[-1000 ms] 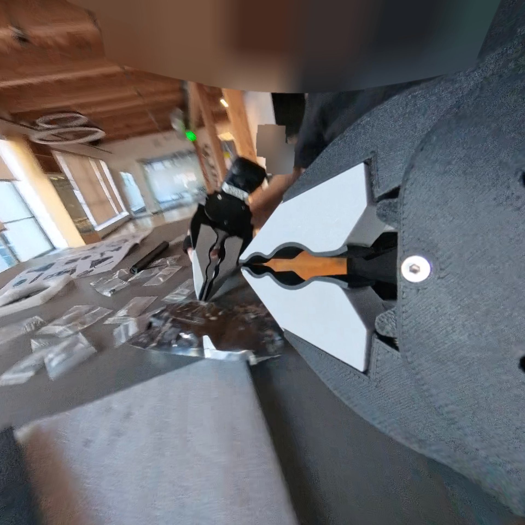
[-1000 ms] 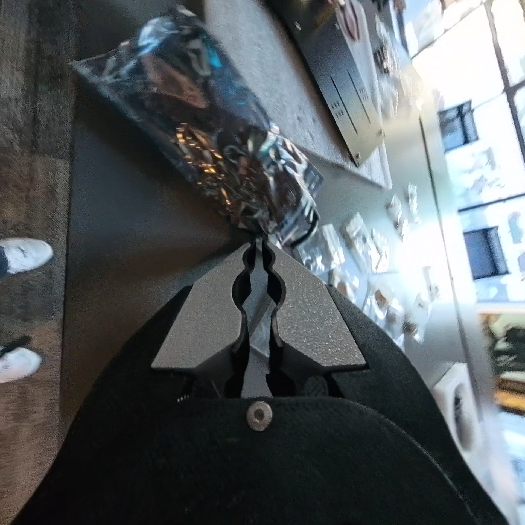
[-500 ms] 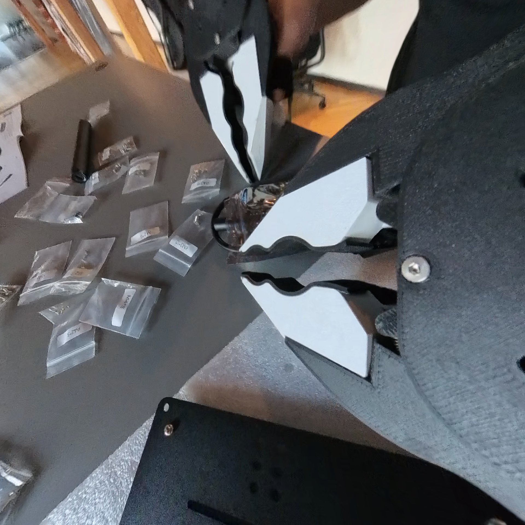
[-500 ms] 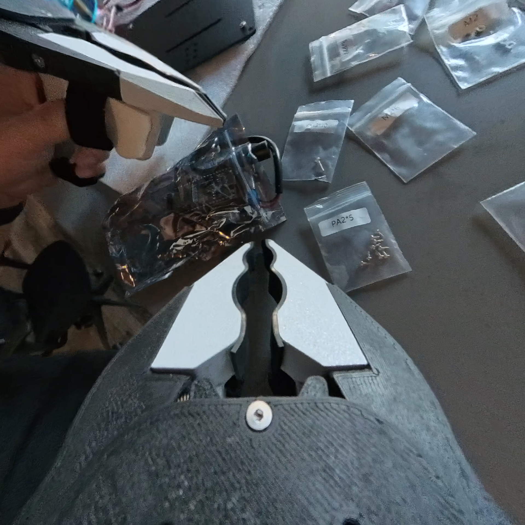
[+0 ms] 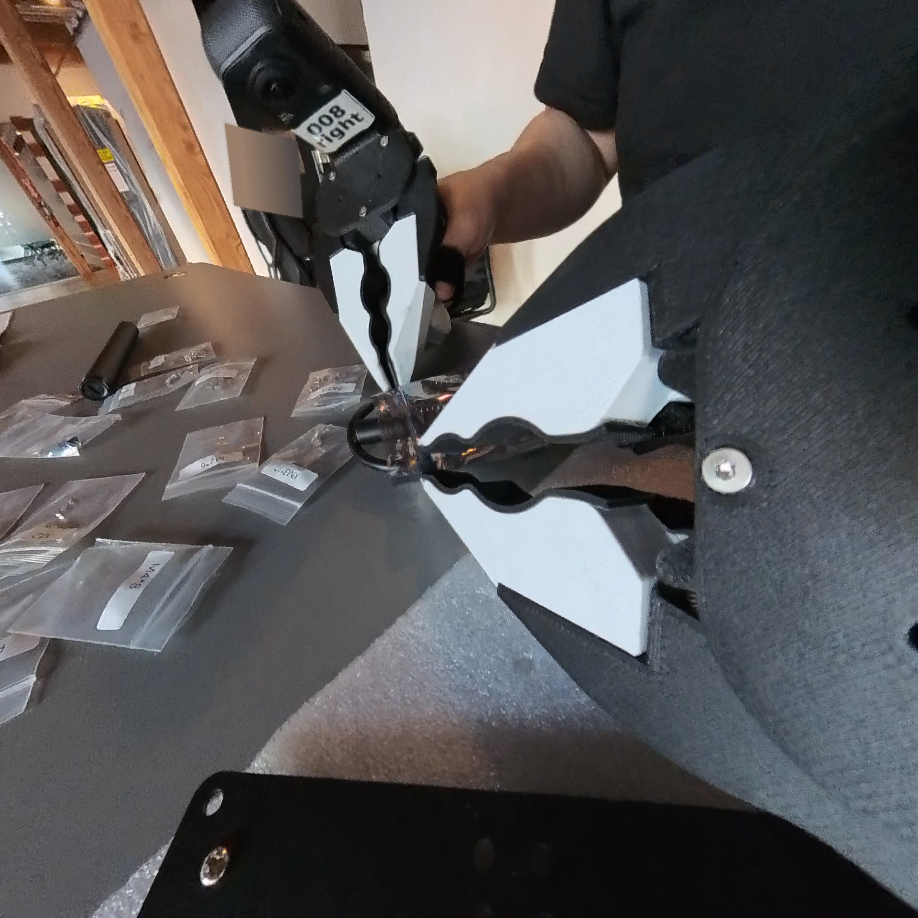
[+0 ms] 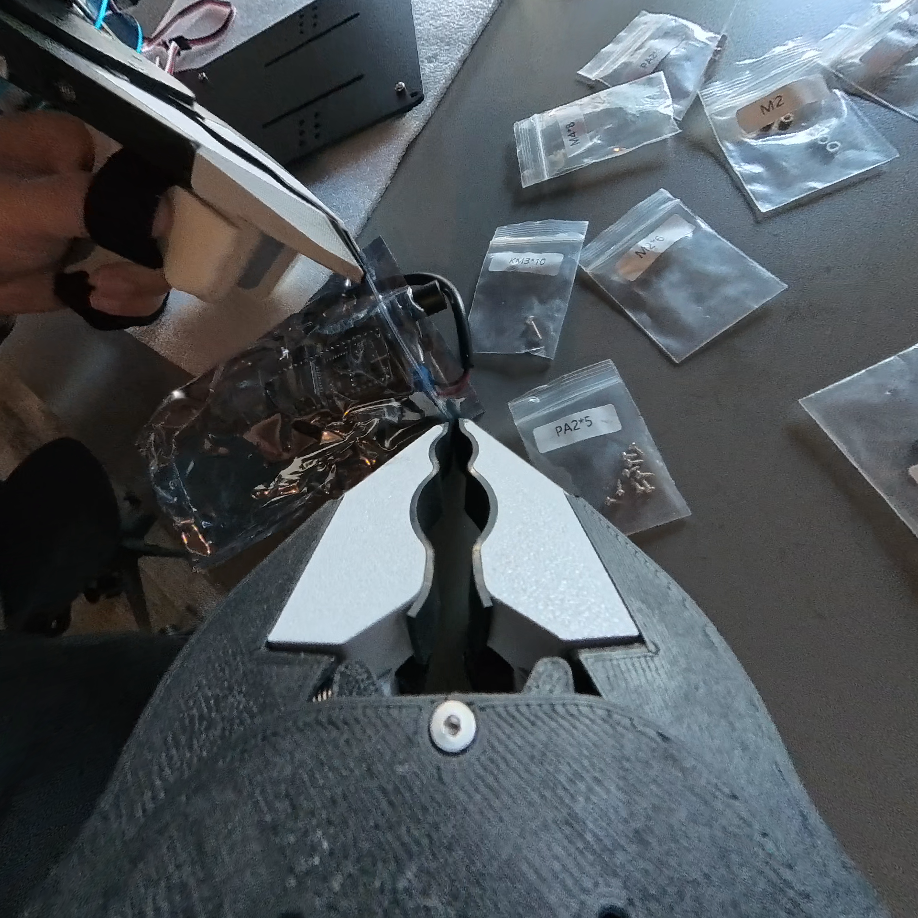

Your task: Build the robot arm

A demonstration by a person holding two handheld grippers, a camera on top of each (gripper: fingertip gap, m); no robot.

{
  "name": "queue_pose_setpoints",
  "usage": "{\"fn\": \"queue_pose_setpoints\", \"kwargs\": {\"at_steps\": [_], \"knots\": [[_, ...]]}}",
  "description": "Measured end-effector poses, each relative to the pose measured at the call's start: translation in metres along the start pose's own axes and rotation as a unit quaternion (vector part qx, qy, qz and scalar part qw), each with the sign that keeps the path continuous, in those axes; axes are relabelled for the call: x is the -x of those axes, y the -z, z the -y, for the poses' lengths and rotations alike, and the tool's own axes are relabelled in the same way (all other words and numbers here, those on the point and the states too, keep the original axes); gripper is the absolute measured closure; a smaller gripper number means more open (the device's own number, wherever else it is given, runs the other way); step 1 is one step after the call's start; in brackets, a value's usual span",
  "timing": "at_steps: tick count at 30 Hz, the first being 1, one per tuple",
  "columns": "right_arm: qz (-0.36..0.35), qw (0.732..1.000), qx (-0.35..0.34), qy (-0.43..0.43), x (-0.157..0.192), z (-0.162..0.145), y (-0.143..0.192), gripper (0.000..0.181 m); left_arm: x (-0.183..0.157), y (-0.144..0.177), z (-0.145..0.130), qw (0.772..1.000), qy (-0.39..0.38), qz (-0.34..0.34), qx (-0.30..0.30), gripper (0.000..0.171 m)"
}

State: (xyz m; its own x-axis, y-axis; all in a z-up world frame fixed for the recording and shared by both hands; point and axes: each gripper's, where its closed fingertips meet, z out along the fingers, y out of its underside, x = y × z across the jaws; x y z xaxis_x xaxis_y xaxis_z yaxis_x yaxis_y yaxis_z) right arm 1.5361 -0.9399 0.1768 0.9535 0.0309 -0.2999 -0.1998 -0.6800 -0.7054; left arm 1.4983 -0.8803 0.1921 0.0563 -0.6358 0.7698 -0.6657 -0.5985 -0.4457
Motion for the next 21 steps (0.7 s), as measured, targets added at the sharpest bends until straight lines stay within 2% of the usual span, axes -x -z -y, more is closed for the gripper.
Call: {"fn": "queue_pose_setpoints", "kwargs": {"at_steps": [6,9,12,15,21], "knots": [[0.024,0.999,-0.004,-0.049,0.000,0.001,0.000,0.181,0.000,0.000,0.002,1.000,-0.013,0.002,-0.008,0.169],[0.039,0.997,-0.021,-0.070,-0.002,0.005,0.005,0.164,-0.010,0.004,0.004,0.997,-0.065,-0.009,-0.044,0.171],[0.082,0.989,-0.040,-0.120,-0.001,0.007,0.014,0.164,-0.019,0.012,0.008,0.993,-0.082,-0.020,-0.082,0.171],[0.155,0.968,-0.059,-0.186,0.007,0.014,0.019,0.164,-0.027,0.019,0.013,0.989,-0.091,-0.034,-0.111,0.171],[0.208,0.954,-0.060,-0.205,0.018,0.022,0.015,0.159,-0.055,0.031,0.022,0.969,-0.147,-0.090,-0.175,0.171]]}}
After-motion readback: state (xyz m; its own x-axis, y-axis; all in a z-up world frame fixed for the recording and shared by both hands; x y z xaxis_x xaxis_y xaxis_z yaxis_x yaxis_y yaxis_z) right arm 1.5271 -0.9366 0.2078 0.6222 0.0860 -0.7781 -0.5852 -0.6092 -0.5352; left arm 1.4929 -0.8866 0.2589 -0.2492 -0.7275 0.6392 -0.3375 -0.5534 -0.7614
